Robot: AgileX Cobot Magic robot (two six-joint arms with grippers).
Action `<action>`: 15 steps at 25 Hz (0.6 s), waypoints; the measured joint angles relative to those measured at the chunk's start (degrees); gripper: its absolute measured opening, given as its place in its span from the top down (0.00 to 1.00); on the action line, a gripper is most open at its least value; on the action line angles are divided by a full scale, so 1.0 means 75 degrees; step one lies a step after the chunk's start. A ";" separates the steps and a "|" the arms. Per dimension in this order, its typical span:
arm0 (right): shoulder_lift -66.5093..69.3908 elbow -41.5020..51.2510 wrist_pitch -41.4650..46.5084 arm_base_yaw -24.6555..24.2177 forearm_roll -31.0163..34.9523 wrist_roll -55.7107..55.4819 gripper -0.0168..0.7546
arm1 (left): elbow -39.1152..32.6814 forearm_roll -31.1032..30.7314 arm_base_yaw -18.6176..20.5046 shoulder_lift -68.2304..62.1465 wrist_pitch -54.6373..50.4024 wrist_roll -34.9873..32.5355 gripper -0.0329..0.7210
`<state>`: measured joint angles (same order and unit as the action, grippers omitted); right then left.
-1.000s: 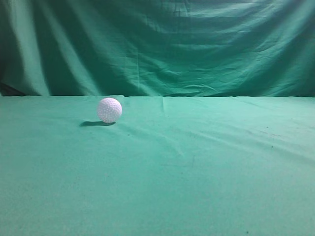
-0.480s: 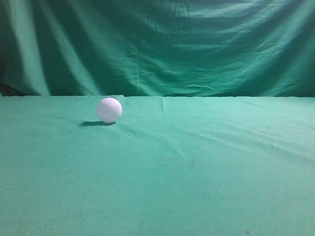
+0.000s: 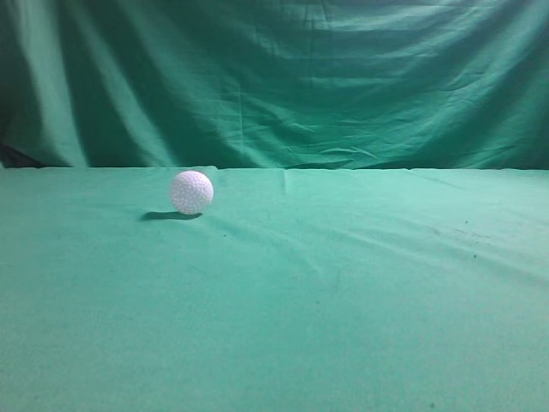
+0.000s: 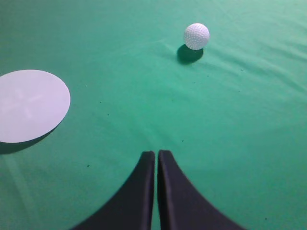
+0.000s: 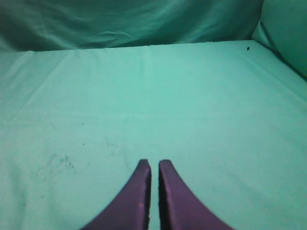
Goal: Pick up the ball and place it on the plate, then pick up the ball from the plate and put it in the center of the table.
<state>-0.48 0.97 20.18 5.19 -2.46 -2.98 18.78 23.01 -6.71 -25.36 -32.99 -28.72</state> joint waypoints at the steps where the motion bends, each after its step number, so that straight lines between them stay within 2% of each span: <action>1: 0.0000 0.0043 0.0021 0.0000 0.0033 0.0030 0.91 | 0.0000 0.0000 0.0000 0.0000 0.0000 0.0000 0.96; 6: 0.0000 0.0075 0.0083 0.0208 0.0110 0.0205 0.91 | 0.0000 0.0000 0.0000 0.0014 0.0000 0.0000 0.96; 15: 0.0000 0.0081 0.0178 0.0214 0.0138 0.0337 0.91 | 0.0000 0.0000 0.0000 0.0014 0.0000 0.0000 0.96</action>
<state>-0.48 1.59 21.51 6.80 -1.43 -0.45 18.78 23.01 -6.71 -25.26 -32.99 -28.72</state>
